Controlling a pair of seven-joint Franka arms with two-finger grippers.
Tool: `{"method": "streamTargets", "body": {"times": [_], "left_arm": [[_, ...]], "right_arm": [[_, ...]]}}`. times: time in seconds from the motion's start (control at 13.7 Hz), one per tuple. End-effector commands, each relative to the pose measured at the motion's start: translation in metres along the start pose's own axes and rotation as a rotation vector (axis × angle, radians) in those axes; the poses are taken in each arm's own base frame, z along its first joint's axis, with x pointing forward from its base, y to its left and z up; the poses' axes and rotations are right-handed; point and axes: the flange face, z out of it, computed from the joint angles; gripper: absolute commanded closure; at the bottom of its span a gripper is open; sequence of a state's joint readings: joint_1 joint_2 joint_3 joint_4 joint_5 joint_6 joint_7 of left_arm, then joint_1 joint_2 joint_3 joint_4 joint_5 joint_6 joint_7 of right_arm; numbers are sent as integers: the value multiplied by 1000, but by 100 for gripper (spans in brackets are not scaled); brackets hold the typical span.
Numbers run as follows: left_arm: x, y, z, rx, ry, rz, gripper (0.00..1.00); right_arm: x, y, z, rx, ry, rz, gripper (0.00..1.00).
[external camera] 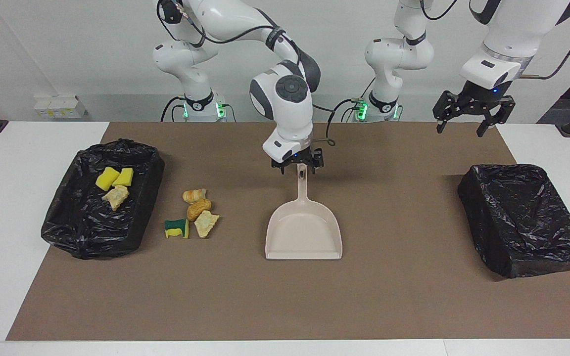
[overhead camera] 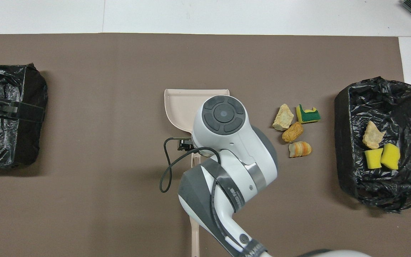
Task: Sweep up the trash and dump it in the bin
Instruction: 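Return the dustpan to the table center and release it with the right gripper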
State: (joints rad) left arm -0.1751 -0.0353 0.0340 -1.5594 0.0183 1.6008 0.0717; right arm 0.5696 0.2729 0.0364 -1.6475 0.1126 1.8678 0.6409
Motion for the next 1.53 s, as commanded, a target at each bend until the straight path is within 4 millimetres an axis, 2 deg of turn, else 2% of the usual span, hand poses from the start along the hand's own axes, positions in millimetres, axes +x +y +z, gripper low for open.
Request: {"method": "streamTargets", "body": {"times": [0.0,0.15,0.44,0.58,0.73,0.8,0.95,1.1,1.24,1.39,1.46], "left_arm": [[-2,-1,-5,5,-7,3,0],[-2,0,-5,5,-5,2,0],[-2,0,-5,4,-10,5,0],[-3,-1,-5,4,-14,9,0],[-4,-1,-5,4,-16,9,0],[-4,-2,-4,4,-17,8,0],[-5,-2,-4,4,-20,6,0],[-7,-2,-4,3,-28,0,0],[-7,-2,-4,3,-28,0,0],[-5,2,-5,3,-19,3,0],[-5,7,-6,3,-15,15,0]], "right_arm": [[-26,33,-41,-6,-102,7,0],[-52,33,-41,-12,-183,4,0],[-129,34,0,6,-155,25,0],[-154,39,14,30,-175,35,0],[-183,24,39,12,-178,18,0],[-187,24,49,13,-170,26,0],[-206,11,66,31,-171,7,0],[-211,12,92,52,-146,46,0],[-236,-1,115,25,-155,11,0],[-243,-1,133,20,-144,11,0],[-246,-2,134,20,-143,5,0]]}}
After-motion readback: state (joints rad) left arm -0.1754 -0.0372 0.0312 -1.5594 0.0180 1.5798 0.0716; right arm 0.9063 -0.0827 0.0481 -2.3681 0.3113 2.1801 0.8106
